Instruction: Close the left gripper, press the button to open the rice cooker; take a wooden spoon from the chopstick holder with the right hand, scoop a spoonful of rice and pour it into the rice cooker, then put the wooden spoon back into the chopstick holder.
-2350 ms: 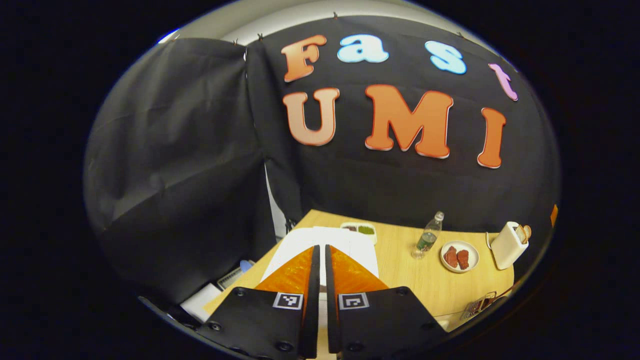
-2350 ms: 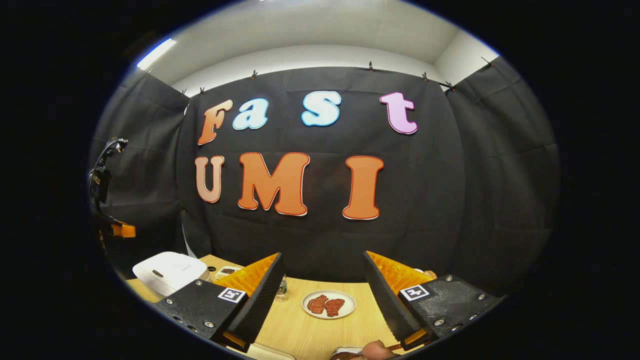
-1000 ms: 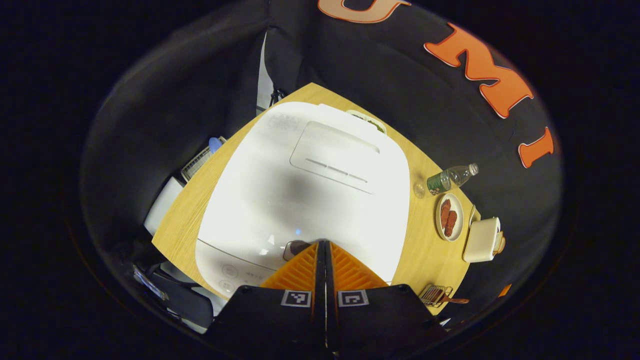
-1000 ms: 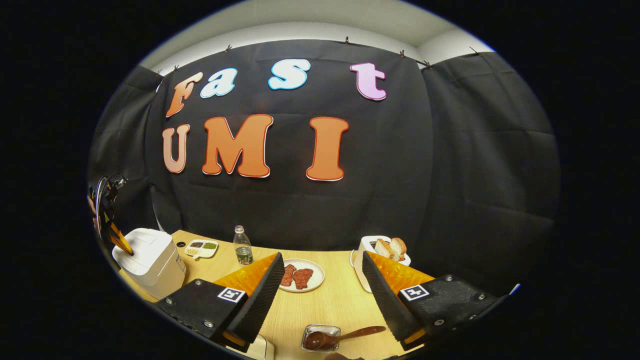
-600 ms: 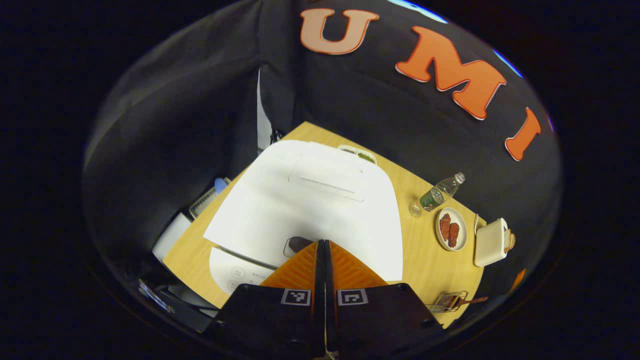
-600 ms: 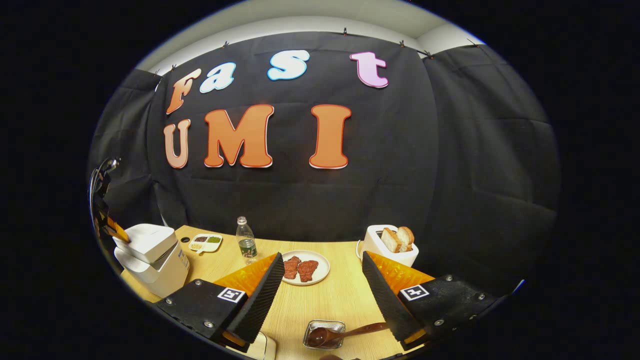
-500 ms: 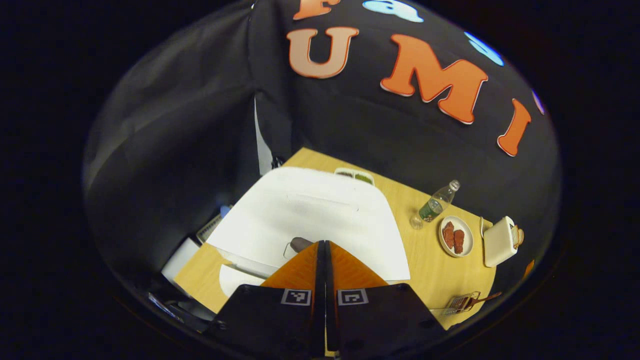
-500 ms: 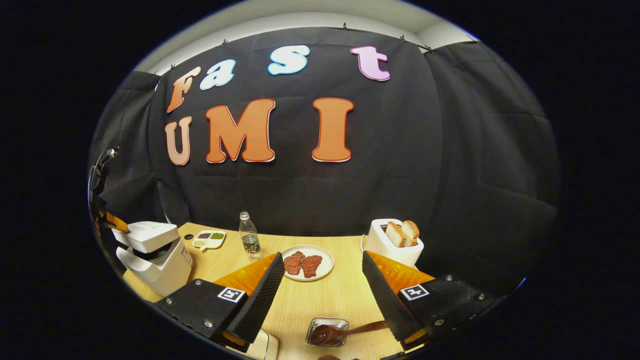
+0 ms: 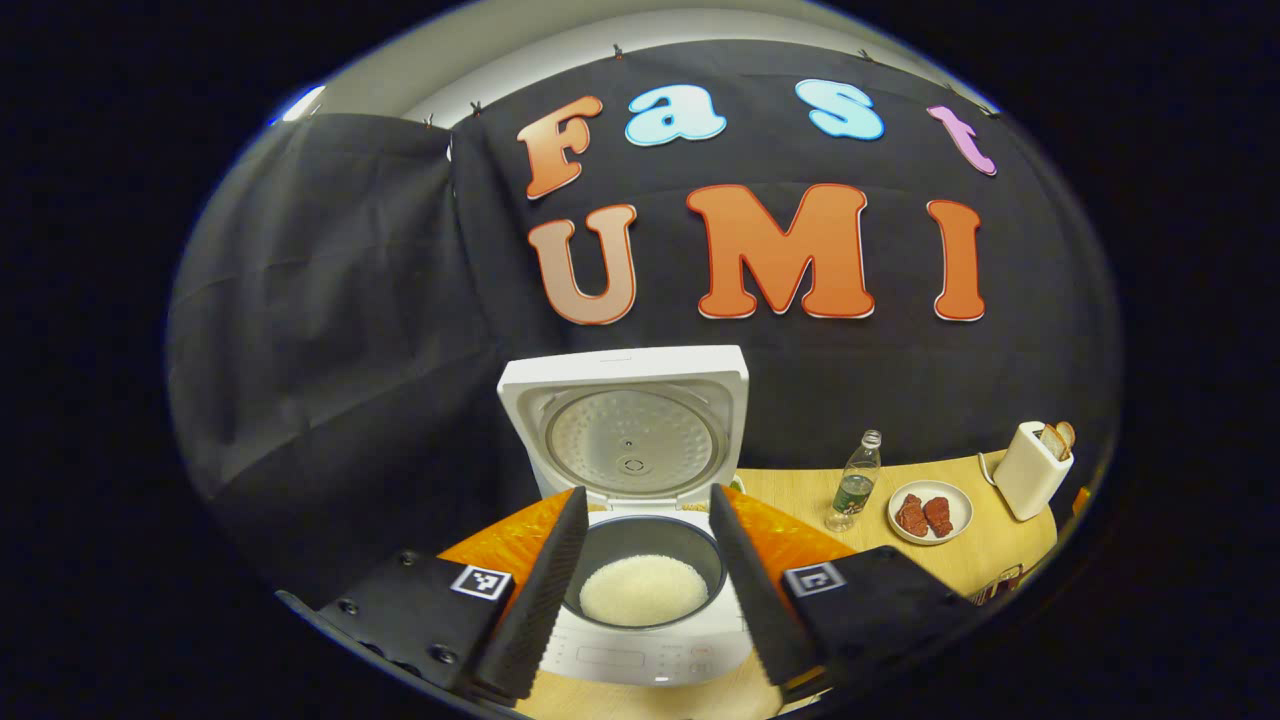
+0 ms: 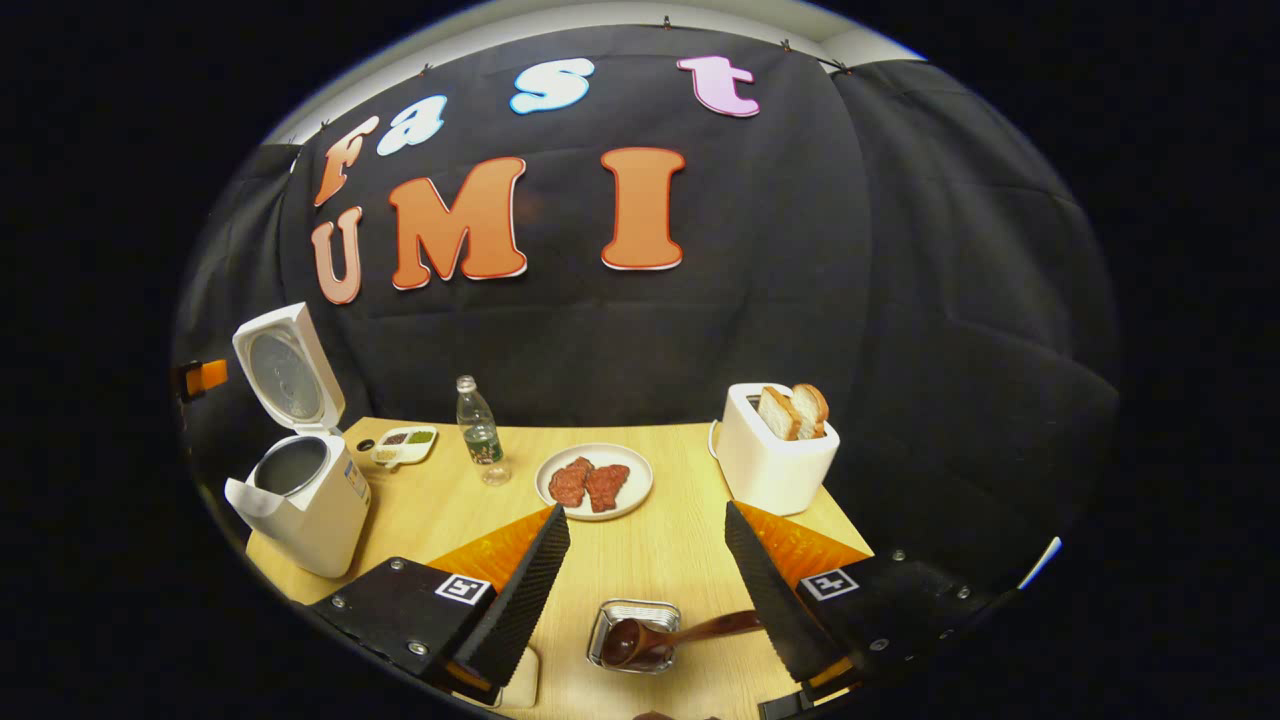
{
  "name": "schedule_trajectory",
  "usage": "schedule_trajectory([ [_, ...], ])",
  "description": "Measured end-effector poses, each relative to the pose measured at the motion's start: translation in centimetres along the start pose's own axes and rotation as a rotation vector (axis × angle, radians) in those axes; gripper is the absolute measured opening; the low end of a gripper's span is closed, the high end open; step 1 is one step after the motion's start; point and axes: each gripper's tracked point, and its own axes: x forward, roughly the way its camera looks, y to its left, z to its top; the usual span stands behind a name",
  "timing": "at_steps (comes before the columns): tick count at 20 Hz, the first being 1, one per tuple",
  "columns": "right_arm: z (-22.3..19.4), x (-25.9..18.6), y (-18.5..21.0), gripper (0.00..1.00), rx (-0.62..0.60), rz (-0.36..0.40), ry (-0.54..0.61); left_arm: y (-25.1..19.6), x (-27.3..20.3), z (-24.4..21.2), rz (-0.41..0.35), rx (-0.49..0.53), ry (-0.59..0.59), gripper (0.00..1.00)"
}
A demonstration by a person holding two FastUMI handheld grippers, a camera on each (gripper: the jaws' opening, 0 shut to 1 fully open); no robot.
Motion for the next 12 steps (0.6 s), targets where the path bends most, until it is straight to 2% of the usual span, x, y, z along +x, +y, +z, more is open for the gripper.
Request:
schedule_trajectory([
  [1, -0.7, 0.2, -0.5, 0.97, 0.003, -0.012, 0.017, -0.4, -0.8, 0.1, -0.003, 0.015, -0.021, 0.96],
  [2, -1.4, 0.4, -0.9, 0.97, 0.008, -0.020, 0.032, -0.6, -1.1, 0.3, 0.003, 0.029, -0.037, 0.94],
  [6, -3.6, 0.2, -2.6, 0.97, 0.035, -0.042, 0.077, -2.3, -2.0, 0.2, 0.003, 0.046, -0.063, 0.96],
  [7, -4.0, 0.4, -3.0, 0.97, 0.033, -0.049, 0.084, -2.7, -2.2, 0.1, 0.000, 0.043, -0.063, 1.00],
  [8, -4.2, 0.5, -3.4, 0.97, 0.032, -0.055, 0.086, -2.9, -2.4, 0.0, 0.000, 0.043, -0.067, 0.96],
  [11, -5.0, 1.2, -4.8, 0.97, 0.057, -0.075, 0.102, -2.8, -3.3, 0.1, 0.007, 0.046, -0.078, 1.00],
  [12, -5.5, 1.5, -4.9, 0.97, 0.071, -0.080, 0.112, -2.8, -3.4, 0.4, 0.010, 0.046, -0.085, 0.96],
])
